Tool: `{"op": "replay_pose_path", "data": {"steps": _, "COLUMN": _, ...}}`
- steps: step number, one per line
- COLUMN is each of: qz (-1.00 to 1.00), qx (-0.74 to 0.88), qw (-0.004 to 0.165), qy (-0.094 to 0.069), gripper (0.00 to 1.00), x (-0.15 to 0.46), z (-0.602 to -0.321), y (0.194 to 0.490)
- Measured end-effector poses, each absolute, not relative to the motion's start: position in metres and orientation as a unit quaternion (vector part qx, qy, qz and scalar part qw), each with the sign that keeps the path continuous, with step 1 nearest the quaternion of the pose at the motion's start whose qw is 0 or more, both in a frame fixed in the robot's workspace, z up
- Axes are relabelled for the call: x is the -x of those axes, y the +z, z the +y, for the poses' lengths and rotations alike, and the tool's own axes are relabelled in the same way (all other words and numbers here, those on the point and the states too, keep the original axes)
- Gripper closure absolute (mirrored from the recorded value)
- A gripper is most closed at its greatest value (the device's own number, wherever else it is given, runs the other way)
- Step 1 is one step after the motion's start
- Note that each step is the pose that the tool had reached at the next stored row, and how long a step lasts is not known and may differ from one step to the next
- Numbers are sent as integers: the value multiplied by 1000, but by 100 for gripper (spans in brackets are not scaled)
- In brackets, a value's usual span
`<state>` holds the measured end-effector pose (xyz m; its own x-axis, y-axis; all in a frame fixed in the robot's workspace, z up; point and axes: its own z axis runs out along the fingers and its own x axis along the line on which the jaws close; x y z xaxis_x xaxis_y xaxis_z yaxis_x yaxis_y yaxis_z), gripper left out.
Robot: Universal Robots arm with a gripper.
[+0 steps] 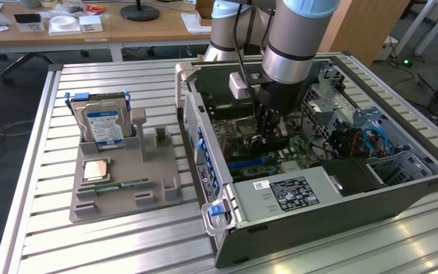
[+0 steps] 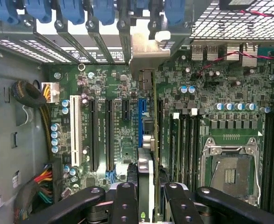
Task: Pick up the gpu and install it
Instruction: 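Insert the gpu into the slot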
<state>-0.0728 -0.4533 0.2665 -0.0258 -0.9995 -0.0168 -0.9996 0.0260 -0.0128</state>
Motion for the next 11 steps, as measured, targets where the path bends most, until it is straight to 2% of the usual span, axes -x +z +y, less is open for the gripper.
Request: {"op": "replay_pose_path", "data": {"steps": 11, "qz": 716, "qx": 698, "qw": 10, "qy": 1, "gripper": 74, "x": 79, "z": -453, "y": 260}}
